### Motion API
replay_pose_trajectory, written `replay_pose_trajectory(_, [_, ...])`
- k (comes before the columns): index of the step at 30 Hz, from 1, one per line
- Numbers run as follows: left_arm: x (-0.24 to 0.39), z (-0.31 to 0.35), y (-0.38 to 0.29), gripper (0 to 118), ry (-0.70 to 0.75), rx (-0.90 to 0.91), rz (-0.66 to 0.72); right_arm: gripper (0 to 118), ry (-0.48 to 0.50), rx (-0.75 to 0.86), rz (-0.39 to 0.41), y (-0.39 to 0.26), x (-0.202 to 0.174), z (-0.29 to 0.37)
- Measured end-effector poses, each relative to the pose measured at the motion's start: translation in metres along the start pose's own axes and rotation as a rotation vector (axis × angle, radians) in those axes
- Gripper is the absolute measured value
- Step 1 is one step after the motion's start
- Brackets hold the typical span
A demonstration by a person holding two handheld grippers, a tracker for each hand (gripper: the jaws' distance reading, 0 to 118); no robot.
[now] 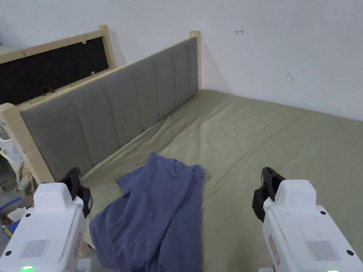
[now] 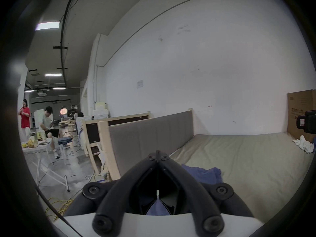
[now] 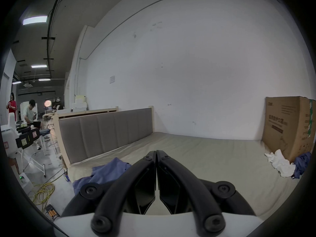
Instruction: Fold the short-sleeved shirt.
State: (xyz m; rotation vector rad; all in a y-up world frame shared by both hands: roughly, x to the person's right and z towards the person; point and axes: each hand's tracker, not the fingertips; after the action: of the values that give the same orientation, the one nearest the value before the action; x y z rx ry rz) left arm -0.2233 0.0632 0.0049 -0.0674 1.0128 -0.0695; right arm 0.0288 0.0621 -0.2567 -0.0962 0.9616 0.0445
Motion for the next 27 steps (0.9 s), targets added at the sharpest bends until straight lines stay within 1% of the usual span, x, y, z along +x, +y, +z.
replay_pose_trajectory(3, [-0.012,-0.004,-0.004,0,0.023,-0.02,0.006,0,0.024,-0.01,0.01,-0.003,-0.008,-0.006])
replay_pose_trajectory(7, [-0.018,-0.02,-0.011,0,0.016,-0.054,0.03,0,0.031,-0.019,0.022,-0.005,-0.009,-0.012])
replay_pose_trajectory(10, [-0.013,-0.037,-0.015,0,-0.01,-0.081,0.046,0,0.021,-0.023,0.024,-0.006,-0.005,-0.017])
replay_pose_trajectory(14, [0.005,-0.071,-0.021,0,-0.082,-0.141,0.053,0,-0.01,-0.036,0.032,-0.009,0.006,-0.026])
replay_pose_trajectory(19, [0.044,-0.128,-0.032,0,-0.198,-0.297,0.062,0,-0.06,-0.058,0.036,-0.014,0.023,-0.037])
replay_pose_trajectory(23, [0.086,-0.178,-0.049,0,-0.296,-0.508,0.053,0,-0.102,-0.077,0.041,-0.018,0.036,-0.043])
replay_pose_trajectory(24, [0.096,-0.186,-0.055,1,-0.3,-0.52,0.047,0,-0.111,-0.082,0.043,-0.019,0.039,-0.044])
replay_pose_trajectory(25, [0.109,-0.197,-0.063,9,-0.303,-0.569,0.027,0,-0.12,-0.088,0.046,-0.02,0.043,-0.045])
replay_pose_trajectory(26, [0.12,-0.209,-0.069,31,-0.302,-0.648,0.003,0,-0.127,-0.093,0.048,-0.022,0.046,-0.046])
replay_pose_trajectory(27, [0.128,-0.218,-0.075,57,-0.311,-0.691,0.006,0,-0.135,-0.1,0.052,-0.023,0.049,-0.047])
